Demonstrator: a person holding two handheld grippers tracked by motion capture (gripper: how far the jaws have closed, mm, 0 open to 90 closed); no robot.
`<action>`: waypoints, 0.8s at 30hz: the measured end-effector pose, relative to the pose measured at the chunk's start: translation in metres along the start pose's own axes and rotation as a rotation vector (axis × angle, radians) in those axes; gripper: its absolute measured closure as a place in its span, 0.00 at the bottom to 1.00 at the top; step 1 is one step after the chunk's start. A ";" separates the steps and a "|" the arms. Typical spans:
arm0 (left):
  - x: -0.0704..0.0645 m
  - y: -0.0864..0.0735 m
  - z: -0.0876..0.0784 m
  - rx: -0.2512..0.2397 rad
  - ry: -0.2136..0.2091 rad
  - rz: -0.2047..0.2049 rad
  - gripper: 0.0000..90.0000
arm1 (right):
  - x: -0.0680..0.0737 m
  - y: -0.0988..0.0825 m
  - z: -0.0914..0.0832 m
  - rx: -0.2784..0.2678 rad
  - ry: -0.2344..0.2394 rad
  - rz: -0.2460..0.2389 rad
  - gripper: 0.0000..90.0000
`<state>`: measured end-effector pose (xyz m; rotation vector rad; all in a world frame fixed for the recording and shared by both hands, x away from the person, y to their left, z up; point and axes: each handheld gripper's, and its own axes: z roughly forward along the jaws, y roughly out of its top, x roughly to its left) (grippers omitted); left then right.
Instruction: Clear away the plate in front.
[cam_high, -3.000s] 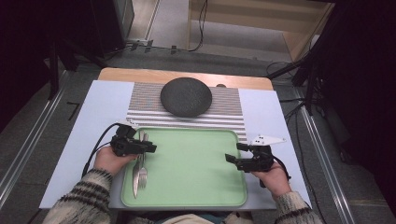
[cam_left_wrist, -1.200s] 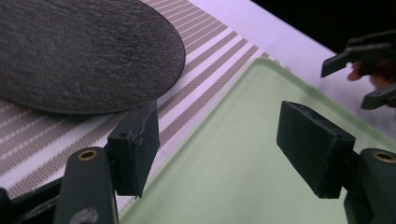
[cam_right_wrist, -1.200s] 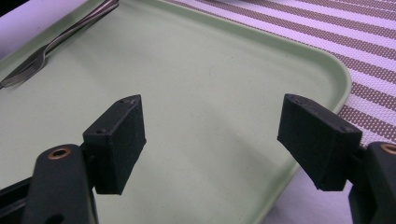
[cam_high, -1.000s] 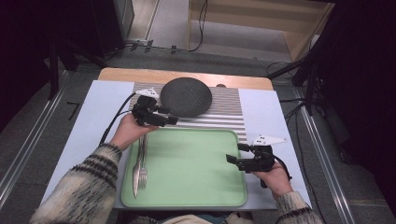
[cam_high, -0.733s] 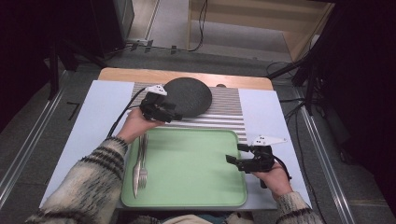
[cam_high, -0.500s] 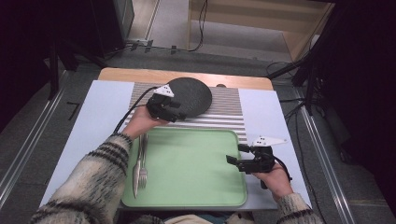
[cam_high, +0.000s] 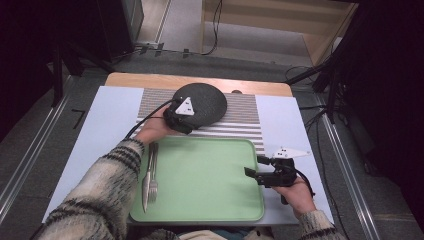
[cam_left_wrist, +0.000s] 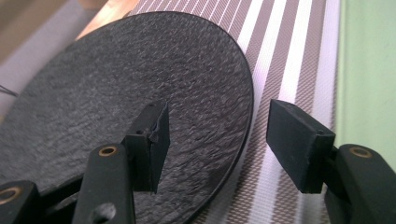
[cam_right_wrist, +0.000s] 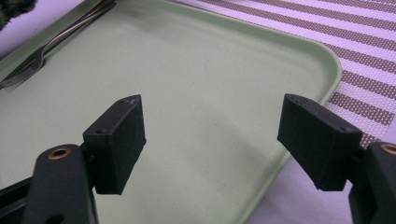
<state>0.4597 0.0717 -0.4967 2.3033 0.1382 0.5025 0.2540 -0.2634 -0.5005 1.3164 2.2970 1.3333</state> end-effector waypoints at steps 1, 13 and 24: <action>-0.001 -0.001 0.002 -0.003 0.010 0.023 0.45 | 0.000 0.000 0.000 0.001 -0.001 0.000 0.24; -0.008 -0.009 0.017 0.036 0.080 0.184 0.54 | 0.001 0.001 0.000 -0.014 0.018 0.006 0.23; -0.019 -0.018 0.021 -0.026 0.126 0.440 0.78 | 0.001 0.000 -0.001 -0.006 0.005 0.003 0.23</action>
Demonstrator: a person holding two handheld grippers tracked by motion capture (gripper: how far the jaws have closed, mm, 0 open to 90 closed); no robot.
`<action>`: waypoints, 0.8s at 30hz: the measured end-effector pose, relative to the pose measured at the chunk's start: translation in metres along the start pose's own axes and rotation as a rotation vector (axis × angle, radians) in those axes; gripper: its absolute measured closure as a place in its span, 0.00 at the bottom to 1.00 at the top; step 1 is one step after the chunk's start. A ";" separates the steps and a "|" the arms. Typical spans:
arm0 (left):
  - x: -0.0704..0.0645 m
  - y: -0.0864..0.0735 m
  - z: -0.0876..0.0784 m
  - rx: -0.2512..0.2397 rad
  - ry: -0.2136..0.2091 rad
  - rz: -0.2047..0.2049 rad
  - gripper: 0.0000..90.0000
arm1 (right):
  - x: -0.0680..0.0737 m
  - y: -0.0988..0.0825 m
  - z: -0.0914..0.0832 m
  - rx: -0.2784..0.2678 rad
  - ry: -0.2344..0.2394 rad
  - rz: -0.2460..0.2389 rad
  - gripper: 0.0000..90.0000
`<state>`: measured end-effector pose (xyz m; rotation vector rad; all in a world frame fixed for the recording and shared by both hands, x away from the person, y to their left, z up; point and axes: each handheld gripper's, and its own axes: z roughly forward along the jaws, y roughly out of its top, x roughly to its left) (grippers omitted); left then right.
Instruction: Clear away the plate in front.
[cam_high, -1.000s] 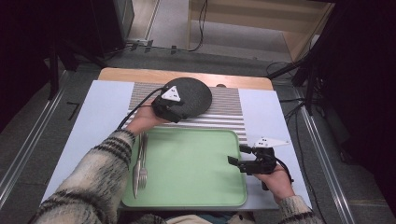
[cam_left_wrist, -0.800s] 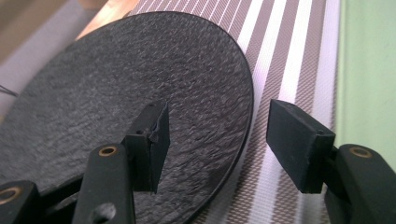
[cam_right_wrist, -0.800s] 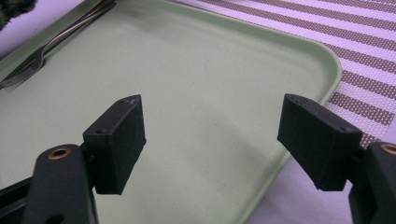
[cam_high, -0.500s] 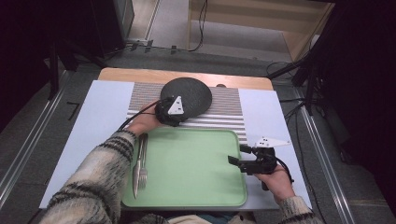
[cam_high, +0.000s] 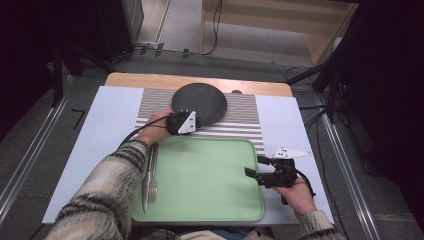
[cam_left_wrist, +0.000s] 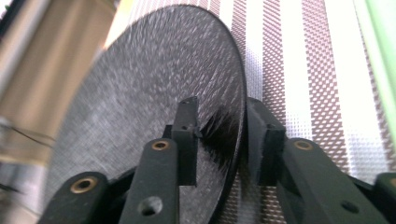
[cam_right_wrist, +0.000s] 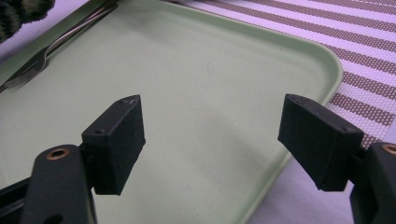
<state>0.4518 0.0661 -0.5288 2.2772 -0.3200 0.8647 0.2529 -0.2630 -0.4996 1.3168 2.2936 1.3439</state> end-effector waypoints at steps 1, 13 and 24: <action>-0.001 0.001 0.001 0.004 0.013 0.028 0.79 | 0.000 0.000 0.000 0.001 0.000 -0.002 0.23; -0.019 0.014 0.009 0.095 0.214 0.281 0.94 | -0.001 -0.001 0.001 0.010 0.001 -0.005 0.23; -0.021 0.035 -0.017 0.056 0.214 0.266 0.97 | -0.002 -0.001 0.000 0.004 -0.005 0.002 0.23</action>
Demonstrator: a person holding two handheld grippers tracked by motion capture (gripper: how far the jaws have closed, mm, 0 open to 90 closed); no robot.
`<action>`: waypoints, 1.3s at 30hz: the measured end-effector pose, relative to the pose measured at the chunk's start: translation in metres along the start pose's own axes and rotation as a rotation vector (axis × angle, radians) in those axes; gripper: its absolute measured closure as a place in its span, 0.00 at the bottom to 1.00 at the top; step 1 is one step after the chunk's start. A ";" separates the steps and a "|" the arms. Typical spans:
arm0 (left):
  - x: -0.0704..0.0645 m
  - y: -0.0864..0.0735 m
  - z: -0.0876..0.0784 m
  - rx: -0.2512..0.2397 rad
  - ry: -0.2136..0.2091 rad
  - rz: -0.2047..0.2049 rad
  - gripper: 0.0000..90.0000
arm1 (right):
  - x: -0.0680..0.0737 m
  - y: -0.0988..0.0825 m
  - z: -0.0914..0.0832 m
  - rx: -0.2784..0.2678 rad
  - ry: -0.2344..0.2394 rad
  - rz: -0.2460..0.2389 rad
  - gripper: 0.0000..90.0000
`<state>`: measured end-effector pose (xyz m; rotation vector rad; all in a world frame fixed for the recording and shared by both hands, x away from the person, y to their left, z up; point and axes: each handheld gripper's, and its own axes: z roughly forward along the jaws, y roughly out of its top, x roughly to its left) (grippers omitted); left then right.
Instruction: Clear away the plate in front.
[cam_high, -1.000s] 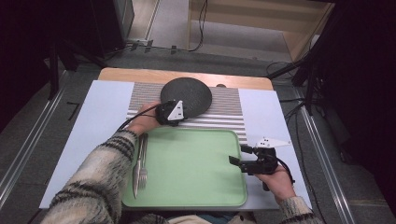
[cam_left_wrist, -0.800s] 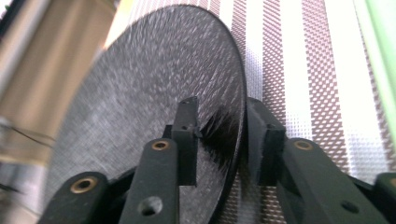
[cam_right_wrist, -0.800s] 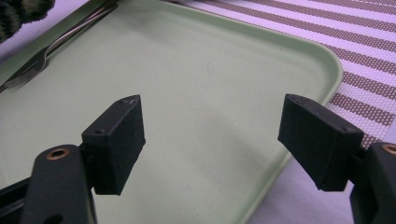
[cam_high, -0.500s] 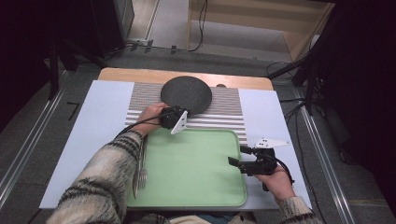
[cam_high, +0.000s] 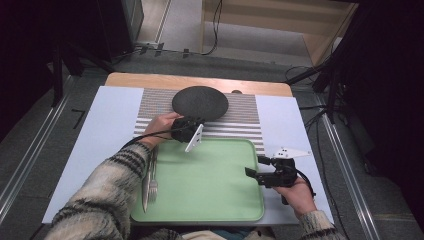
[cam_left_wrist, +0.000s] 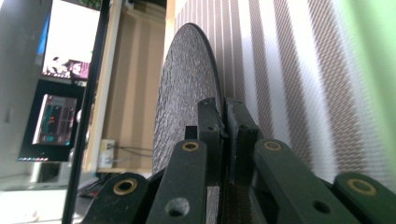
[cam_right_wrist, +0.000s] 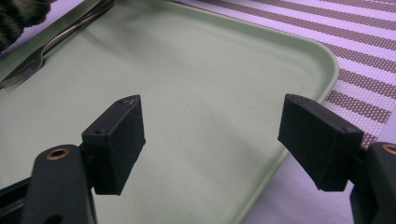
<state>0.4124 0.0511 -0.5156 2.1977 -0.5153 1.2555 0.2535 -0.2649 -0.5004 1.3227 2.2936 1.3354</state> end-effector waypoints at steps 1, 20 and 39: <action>0.000 0.002 -0.003 -0.006 0.002 0.000 0.97 | 0.000 0.000 0.000 -0.001 0.000 -0.001 0.23; -0.009 0.040 -0.063 -0.107 0.016 0.050 0.97 | -0.005 0.000 -0.002 -0.015 -0.001 0.027 0.23; -0.028 0.061 -0.101 -0.123 -0.041 0.044 0.97 | -0.014 -0.002 -0.003 -0.010 -0.042 0.060 0.23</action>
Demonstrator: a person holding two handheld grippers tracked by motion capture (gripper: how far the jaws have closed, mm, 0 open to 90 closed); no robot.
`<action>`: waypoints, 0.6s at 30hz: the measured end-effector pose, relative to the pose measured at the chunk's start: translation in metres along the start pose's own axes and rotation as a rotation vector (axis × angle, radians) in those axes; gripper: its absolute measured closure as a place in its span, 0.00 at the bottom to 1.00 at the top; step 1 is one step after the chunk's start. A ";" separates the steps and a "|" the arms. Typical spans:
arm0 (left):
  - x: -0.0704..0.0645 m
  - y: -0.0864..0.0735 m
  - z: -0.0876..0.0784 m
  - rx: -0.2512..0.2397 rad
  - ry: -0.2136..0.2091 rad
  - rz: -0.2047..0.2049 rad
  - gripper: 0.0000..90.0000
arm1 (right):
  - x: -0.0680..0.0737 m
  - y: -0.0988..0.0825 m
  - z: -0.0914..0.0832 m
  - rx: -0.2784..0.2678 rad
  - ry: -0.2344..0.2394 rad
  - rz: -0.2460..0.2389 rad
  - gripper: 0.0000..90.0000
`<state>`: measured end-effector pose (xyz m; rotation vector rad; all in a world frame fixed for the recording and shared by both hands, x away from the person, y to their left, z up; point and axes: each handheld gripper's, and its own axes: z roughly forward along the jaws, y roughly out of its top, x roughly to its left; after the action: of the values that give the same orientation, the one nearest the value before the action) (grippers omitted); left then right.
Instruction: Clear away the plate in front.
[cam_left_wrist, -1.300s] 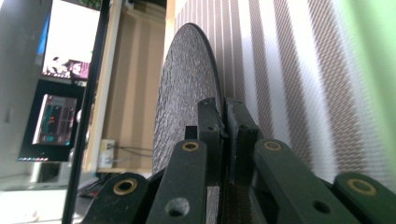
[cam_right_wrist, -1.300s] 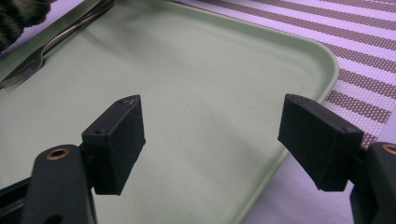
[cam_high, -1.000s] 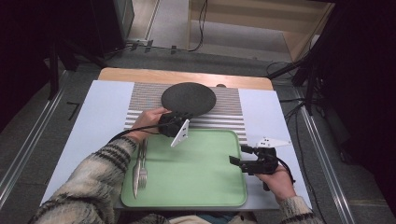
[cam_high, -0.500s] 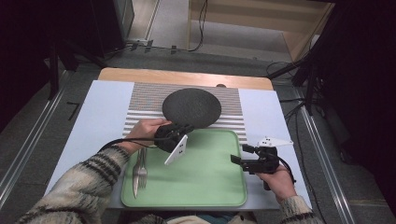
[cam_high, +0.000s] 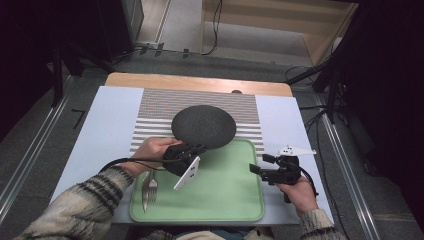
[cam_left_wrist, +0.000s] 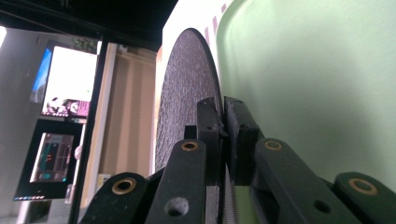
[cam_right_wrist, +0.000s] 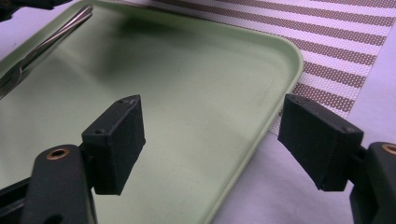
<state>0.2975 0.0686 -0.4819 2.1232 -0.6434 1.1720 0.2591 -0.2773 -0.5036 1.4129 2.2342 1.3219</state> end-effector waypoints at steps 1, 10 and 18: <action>-0.002 0.001 -0.002 0.000 -0.005 0.006 0.97 | 0.000 0.000 0.000 0.001 -0.001 -0.001 0.23; -0.019 0.011 -0.020 -0.031 -0.016 0.043 0.97 | -0.002 0.001 0.001 -0.005 -0.014 -0.004 0.23; -0.027 0.014 -0.030 -0.024 -0.044 0.007 0.97 | -0.003 0.002 0.002 -0.018 -0.013 -0.003 0.23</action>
<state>0.2580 0.0832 -0.4885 2.1333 -0.6826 1.1185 0.2633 -0.2782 -0.5039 1.4082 2.2099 1.3243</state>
